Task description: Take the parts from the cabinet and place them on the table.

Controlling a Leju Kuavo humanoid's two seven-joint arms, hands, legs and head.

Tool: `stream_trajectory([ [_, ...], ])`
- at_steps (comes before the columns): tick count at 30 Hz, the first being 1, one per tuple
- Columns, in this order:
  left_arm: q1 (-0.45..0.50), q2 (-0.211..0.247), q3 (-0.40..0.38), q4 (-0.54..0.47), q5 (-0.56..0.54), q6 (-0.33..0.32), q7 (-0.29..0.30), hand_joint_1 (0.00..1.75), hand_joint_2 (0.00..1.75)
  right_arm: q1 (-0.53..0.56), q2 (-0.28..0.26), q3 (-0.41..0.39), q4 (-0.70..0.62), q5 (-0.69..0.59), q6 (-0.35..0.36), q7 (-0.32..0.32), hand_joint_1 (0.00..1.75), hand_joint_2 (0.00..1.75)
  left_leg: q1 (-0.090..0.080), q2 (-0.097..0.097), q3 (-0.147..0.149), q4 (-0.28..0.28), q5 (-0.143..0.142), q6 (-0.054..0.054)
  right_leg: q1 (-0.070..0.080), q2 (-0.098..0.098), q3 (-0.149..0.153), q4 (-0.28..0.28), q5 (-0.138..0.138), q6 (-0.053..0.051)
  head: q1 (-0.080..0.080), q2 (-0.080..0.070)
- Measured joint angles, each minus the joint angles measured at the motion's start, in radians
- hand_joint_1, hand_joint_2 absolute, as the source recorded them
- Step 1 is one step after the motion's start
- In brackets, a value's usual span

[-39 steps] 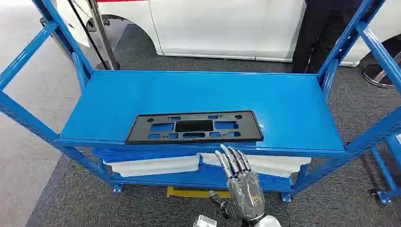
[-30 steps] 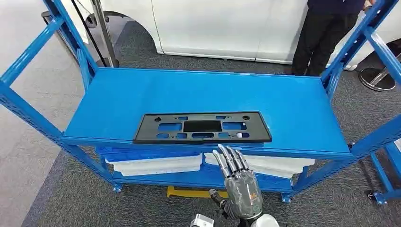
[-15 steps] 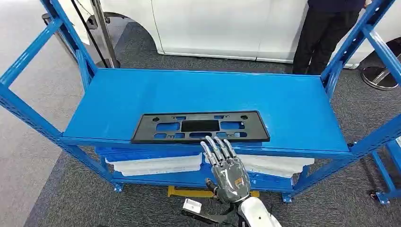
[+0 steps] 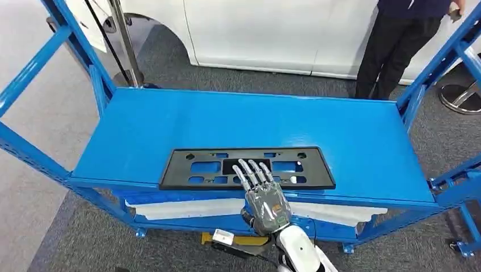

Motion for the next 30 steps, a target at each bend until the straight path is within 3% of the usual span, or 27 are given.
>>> stream_trajectory([
  [1,-0.002,0.0,0.0,0.0,-0.001,0.0,0.0,0.0,0.0,-0.006,0.0,0.0,0.002,0.0,0.0,0.0,0.0,1.75,0.0,0.0,0.012,-0.004,-0.005,0.008,0.0,0.001,-0.027,0.052,-0.001,0.004,0.0,0.0],
  [2,-0.004,0.0,0.001,0.0,-0.001,0.0,0.0,0.0,0.0,-0.011,0.0,0.002,0.003,-0.001,0.0,0.0,0.0,1.75,0.0,0.0,0.019,-0.005,-0.01,0.014,0.0,0.002,-0.071,0.121,-0.022,0.004,0.0,0.0],
  [4,-0.005,0.0,0.004,0.0,-0.003,0.001,0.0,0.0,0.0,-0.013,0.0,0.003,0.008,-0.001,0.003,0.002,0.0,1.75,-0.002,0.0,0.032,-0.004,-0.022,0.02,-0.002,0.002,-0.171,0.25,-0.091,0.006,0.0,0.0],
  [5,-0.004,0.0,0.007,0.0,-0.005,0.002,0.0,0.0,0.0,-0.013,0.0,0.003,0.011,-0.003,0.006,0.003,0.0,1.75,-0.003,-0.002,0.04,-0.004,-0.028,0.02,-0.002,0.002,-0.207,0.282,-0.11,0.008,0.0,0.0],
  [6,-0.004,0.0,0.009,0.0,-0.011,0.003,0.0,0.0,0.0,-0.013,0.0,0.005,0.012,-0.004,0.009,0.005,0.0,1.75,-0.004,-0.004,0.049,-0.004,-0.035,0.019,-0.002,0.002,-0.223,0.271,-0.096,0.007,0.0,0.0],
  [7,-0.003,0.0,0.01,0.0,-0.015,0.007,0.0,0.0,0.0,-0.014,0.0,0.006,0.013,-0.005,0.013,0.008,0.0,1.75,-0.005,-0.005,0.061,-0.004,-0.044,0.018,-0.001,0.002,-0.218,0.223,-0.053,0.003,0.0,0.0],
  [9,-0.005,0.0,0.014,0.0,-0.022,0.01,0.0,0.0,0.0,-0.018,0.0,0.01,0.013,-0.006,0.019,0.01,0.0,1.75,-0.009,-0.008,0.087,-0.004,-0.063,0.014,0.006,0.002,-0.17,0.054,0.091,-0.015,0.001,0.0],
  [10,-0.005,0.0,0.015,0.0,-0.022,0.01,0.0,0.0,0.0,-0.019,0.0,0.01,0.013,-0.006,0.019,0.011,0.0,1.75,-0.01,-0.008,0.091,-0.004,-0.065,0.013,0.007,0.002,-0.165,0.035,0.108,-0.018,0.001,0.0],
  [14,-0.005,0.0,0.015,0.0,-0.022,0.01,0.0,0.0,0.0,-0.019,0.0,0.01,0.013,-0.006,0.019,0.011,0.0,1.75,-0.01,-0.008,0.091,-0.004,-0.065,0.013,0.007,0.002,-0.165,0.035,0.108,-0.018,0.001,0.0],
  [16,-0.005,0.0,0.015,0.0,-0.023,0.01,0.0,0.0,0.0,-0.02,0.0,0.01,0.013,-0.007,0.02,0.011,0.0,1.75,-0.01,-0.008,0.092,-0.004,-0.067,0.013,0.008,0.002,-0.161,0.017,0.125,-0.023,0.001,0.0],
  [17,-0.006,0.0,0.017,0.0,-0.029,0.015,0.002,0.0,0.0,-0.024,0.0,0.011,0.015,-0.009,0.025,0.011,0.0,1.75,-0.014,-0.008,0.098,-0.001,-0.076,0.004,0.014,0.002,-0.163,0.003,0.095,-0.028,0.0,0.0],
  [18,-0.006,0.0,0.017,0.0,-0.031,0.016,0.002,0.0,0.0,-0.026,0.0,0.012,0.015,-0.01,0.027,0.011,0.0,1.75,-0.013,-0.012,0.095,0.0,-0.078,0.001,0.016,0.004,-0.163,-0.003,0.082,-0.029,0.001,0.0],
  [19,-0.007,0.001,0.019,0.0,-0.034,0.023,0.01,0.0,0.0,-0.027,0.0,0.013,0.015,-0.011,0.033,0.012,0.0,1.75,-0.012,-0.008,0.093,-0.001,-0.086,-0.01,0.016,0.006,-0.16,0.0,0.115,-0.036,0.002,0.0],
  [20,-0.01,0.005,0.024,0.0,-0.045,0.029,0.014,0.0,0.0,-0.037,0.002,0.015,0.016,-0.014,0.036,0.013,0.0,1.75,-0.011,-0.003,0.088,0.045,-0.103,-0.023,0.004,0.004,-0.131,-0.026,0.115,-0.049,0.002,0.0],
  [21,-0.013,0.01,0.024,0.0,-0.061,0.037,0.024,0.0,0.0,-0.049,0.002,0.018,0.019,-0.018,0.047,0.017,0.0,1.75,-0.004,-0.001,-0.026,0.241,-0.191,-0.04,0.005,0.002,-0.129,-0.026,0.109,-0.057,0.002,0.0],
  [22,-0.013,0.011,0.025,0.0,-0.064,0.039,0.025,0.0,0.0,-0.049,0.002,0.018,0.022,-0.018,0.053,0.02,0.0,1.75,-0.002,-0.001,-0.063,0.294,-0.211,-0.045,0.005,0.002,-0.129,-0.025,0.106,-0.058,0.002,0.0],
  [23,-0.011,0.011,0.025,0.0,-0.066,0.039,0.026,0.0,0.0,-0.049,0.002,0.018,0.026,-0.018,0.055,0.022,0.0,1.75,0.0,-0.001,-0.079,0.303,-0.202,-0.049,0.004,0.003,-0.128,-0.024,0.104,-0.057,0.002,0.0],
  [24,-0.011,0.011,0.025,0.0,-0.067,0.039,0.026,0.0,0.0,-0.049,0.002,0.018,0.028,-0.018,0.056,0.023,0.0,1.75,0.002,-0.001,-0.077,0.273,-0.171,-0.051,0.003,0.004,-0.126,-0.022,0.101,-0.057,0.002,0.0],
  [27,-0.014,0.013,0.026,0.0,-0.07,0.039,0.026,0.0,0.0,-0.062,0.002,0.018,0.035,-0.018,0.064,0.028,0.0,1.75,0.009,0.001,0.004,0.041,-0.013,-0.053,0.003,0.005,-0.119,-0.015,0.091,-0.046,0.002,0.0],
  [28,-0.017,0.013,0.027,0.0,-0.073,0.038,0.026,0.0,0.0,-0.069,0.002,0.018,0.039,-0.013,0.074,0.033,0.0,1.75,0.004,0.002,0.004,0.019,-0.043,-0.047,0.007,0.005,-0.12,-0.008,0.091,-0.042,0.002,0.0],
  [29,-0.019,0.014,0.029,0.0,-0.074,0.038,0.027,0.0,0.0,-0.078,0.0,0.018,0.043,-0.004,0.085,0.037,0.0,1.75,0.0,0.003,0.001,0.019,-0.05,-0.033,0.007,0.006,-0.129,-0.008,0.092,-0.036,0.002,0.0],
  [30,-0.018,0.014,0.032,0.0,-0.075,0.038,0.027,0.0,0.0,-0.083,-0.002,0.018,0.047,0.0,0.093,0.041,0.0,1.75,-0.001,0.0,0.003,0.019,-0.028,-0.025,0.008,0.006,-0.13,-0.008,0.09,-0.029,0.002,0.0],
])
